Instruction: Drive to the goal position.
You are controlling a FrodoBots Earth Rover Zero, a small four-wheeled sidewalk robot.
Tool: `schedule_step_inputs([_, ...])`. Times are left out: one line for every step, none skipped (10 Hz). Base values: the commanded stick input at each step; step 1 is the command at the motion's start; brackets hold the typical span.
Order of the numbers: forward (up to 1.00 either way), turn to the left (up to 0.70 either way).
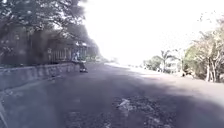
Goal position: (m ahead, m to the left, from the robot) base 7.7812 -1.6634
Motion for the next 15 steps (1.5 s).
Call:
schedule_step_inputs([1.0, 0.0])
schedule_step_inputs([1.0, 0.18])
schedule_step_inputs([1.0, 0.06])
schedule_step_inputs([1.0, 0.0])
schedule_step_inputs([1.0, 0.0])
schedule_step_inputs([1.0, 0.0])
schedule_step_inputs([1.0, 0.0])
schedule_step_inputs([1.0, 0.0])
schedule_step_inputs([1.0, 0.0])
schedule_step_inputs([1.0, 0.0])
schedule_step_inputs([1.0, 0.05])
schedule_step_inputs([1.0, 0.17])
schedule_step_inputs([1.0, 0.25])
schedule_step_inputs([1.0, 0.14])
schedule_step_inputs([1.0, 0.03])
